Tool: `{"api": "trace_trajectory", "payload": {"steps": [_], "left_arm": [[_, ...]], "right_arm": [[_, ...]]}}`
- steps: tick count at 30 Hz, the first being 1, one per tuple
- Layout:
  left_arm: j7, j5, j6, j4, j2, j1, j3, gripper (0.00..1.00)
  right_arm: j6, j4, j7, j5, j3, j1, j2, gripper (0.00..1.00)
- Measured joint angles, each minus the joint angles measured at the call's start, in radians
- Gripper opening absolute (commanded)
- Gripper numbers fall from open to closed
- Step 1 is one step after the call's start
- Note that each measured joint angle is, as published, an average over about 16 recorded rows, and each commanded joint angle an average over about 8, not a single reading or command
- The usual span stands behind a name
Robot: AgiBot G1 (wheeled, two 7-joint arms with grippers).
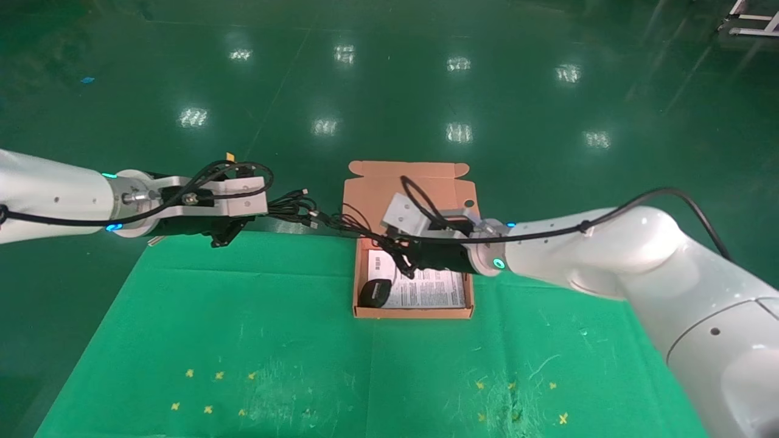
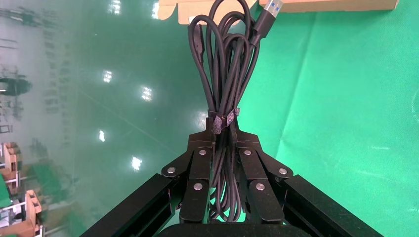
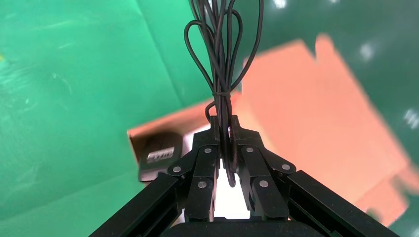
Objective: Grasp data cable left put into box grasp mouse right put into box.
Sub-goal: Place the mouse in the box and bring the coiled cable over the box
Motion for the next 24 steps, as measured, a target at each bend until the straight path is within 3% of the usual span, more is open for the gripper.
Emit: {"api": "trace_trajectory", "payload": {"steps": [2, 3, 10, 11, 18, 24], "left_arm": [[-0.001, 0.001, 0.000, -0.001, 0.000, 0.000, 0.000, 0.00], [-0.002, 0.001, 0.000, -0.002, 0.000, 0.000, 0.000, 0.00], [-0.004, 0.003, 0.001, -0.004, -0.001, 0.001, 0.000, 0.00], [-0.004, 0.003, 0.001, -0.004, -0.001, 0.001, 0.000, 0.00], [0.017, -0.010, -0.022, 0.016, 0.029, 0.018, 0.003, 0.00], [0.091, -0.050, -0.087, 0.110, 0.113, 0.053, 0.007, 0.00]], "right_arm": [[0.013, -0.022, 0.026, 0.017, -0.009, -0.007, 0.000, 0.00], [0.018, -0.032, 0.037, 0.023, -0.015, -0.009, 0.000, 0.07], [0.042, -0.075, 0.084, 0.047, -0.048, -0.017, 0.002, 0.94], [0.044, -0.076, 0.087, 0.048, -0.052, -0.017, 0.003, 1.00], [0.047, -0.065, 0.094, 0.049, -0.069, -0.019, 0.018, 1.00], [0.041, -0.037, 0.094, 0.051, -0.068, -0.011, 0.067, 1.00]]}}
